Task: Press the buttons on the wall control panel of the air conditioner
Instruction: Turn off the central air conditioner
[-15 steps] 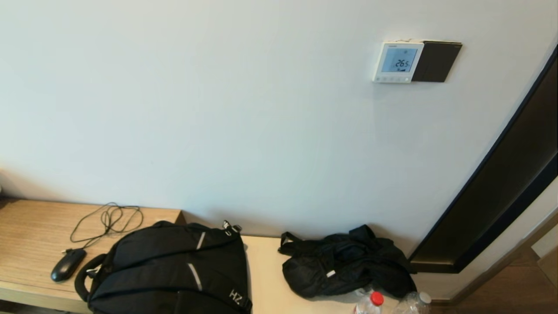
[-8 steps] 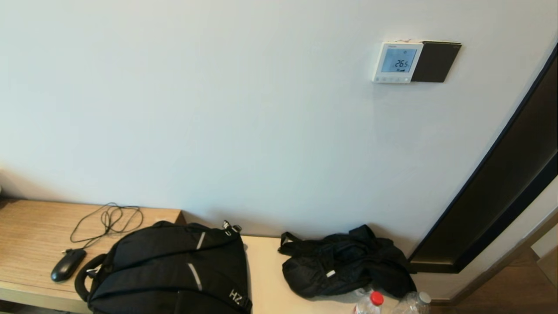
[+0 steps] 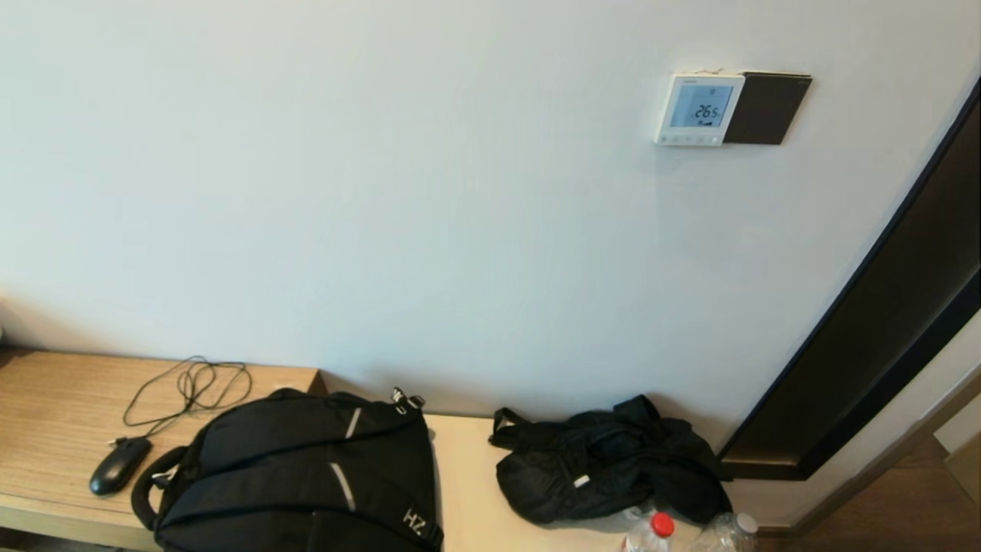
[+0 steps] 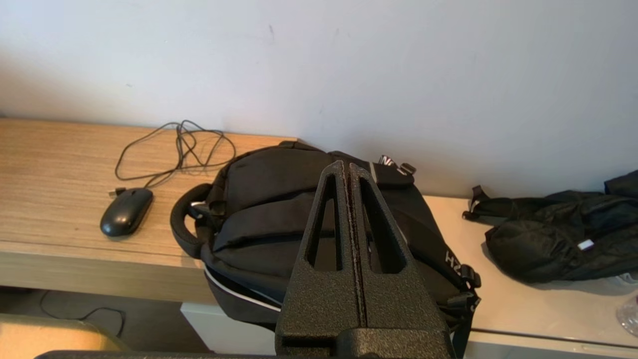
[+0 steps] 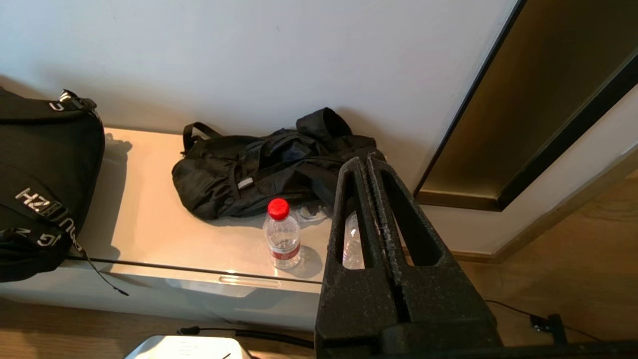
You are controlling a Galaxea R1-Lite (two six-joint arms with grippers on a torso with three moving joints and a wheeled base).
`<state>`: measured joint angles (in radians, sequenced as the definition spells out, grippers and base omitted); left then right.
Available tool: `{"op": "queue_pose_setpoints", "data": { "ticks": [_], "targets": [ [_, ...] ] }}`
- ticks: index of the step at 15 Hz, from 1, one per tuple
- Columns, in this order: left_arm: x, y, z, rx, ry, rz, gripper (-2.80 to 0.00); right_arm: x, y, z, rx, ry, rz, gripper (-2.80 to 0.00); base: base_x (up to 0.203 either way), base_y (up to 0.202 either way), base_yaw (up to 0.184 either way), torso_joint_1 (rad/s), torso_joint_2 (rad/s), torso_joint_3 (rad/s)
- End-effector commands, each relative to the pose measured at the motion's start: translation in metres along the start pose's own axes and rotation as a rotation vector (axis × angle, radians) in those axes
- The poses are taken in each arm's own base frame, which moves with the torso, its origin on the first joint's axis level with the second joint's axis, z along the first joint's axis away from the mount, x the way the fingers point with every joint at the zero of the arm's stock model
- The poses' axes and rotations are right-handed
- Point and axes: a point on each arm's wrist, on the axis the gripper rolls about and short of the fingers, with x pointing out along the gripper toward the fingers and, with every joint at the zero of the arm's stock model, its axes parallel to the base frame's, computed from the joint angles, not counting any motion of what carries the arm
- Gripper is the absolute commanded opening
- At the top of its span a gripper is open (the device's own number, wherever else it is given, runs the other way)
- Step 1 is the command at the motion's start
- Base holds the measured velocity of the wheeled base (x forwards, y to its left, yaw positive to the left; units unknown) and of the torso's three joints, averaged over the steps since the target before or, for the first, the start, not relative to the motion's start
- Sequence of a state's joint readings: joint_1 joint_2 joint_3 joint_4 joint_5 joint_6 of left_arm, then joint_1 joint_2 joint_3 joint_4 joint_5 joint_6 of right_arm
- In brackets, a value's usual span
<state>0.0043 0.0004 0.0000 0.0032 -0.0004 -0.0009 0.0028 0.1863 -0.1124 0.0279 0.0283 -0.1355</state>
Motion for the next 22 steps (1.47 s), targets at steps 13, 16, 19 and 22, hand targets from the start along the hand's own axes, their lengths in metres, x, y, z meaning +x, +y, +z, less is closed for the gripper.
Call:
{"op": "queue_pose_setpoints", "data": {
  "ticks": [13,16,19,22],
  "targets": [
    [0.000,0.000,0.000,-0.001,-0.001,0.001,-2.80,-0.009,0.005,-0.029,0.008,-0.092,0.003,-2.80,0.000,0.000,0.000,0.000,0.00,0.000],
    [0.000,0.000,0.000,-0.001,-0.001,0.001,-2.80,-0.007,0.005,-0.033,0.016,-0.086,0.005,-2.80,0.000,0.000,0.000,0.000,0.00,0.000],
    [0.000,0.000,0.000,-0.001,-0.001,0.001,-2.80,-0.007,0.005,-0.033,0.020,-0.092,0.004,-2.80,0.000,0.000,0.000,0.000,0.00,0.000],
    [0.000,0.000,0.000,-0.001,-0.001,0.001,-2.80,-0.007,0.005,-0.032,0.028,-0.105,-0.004,-2.80,0.000,0.000,0.000,0.000,0.00,0.000]
  ]
}}
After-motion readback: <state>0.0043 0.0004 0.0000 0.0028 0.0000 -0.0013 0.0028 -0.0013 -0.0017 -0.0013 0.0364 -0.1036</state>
